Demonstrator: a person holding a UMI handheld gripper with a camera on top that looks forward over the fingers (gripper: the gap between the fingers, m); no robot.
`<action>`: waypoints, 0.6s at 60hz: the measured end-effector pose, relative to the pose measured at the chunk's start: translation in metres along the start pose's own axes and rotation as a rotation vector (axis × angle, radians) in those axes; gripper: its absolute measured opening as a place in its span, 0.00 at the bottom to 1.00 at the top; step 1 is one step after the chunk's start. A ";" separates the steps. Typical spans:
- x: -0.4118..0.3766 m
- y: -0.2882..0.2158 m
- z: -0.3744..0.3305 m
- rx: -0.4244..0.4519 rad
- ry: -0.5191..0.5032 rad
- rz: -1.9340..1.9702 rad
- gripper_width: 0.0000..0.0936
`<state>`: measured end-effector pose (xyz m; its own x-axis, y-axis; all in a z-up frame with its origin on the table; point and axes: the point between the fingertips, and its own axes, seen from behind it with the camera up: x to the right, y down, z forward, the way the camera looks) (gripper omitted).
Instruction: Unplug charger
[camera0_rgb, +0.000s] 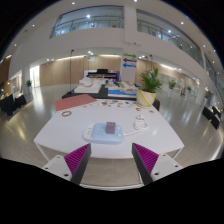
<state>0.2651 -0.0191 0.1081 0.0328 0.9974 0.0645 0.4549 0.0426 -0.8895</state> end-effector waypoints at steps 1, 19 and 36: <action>-0.002 0.000 0.003 0.004 -0.006 -0.004 0.91; -0.008 -0.009 0.104 0.061 -0.017 0.009 0.91; -0.009 -0.030 0.202 0.113 -0.012 0.021 0.91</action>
<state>0.0711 -0.0174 0.0429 0.0302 0.9987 0.0403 0.3510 0.0271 -0.9360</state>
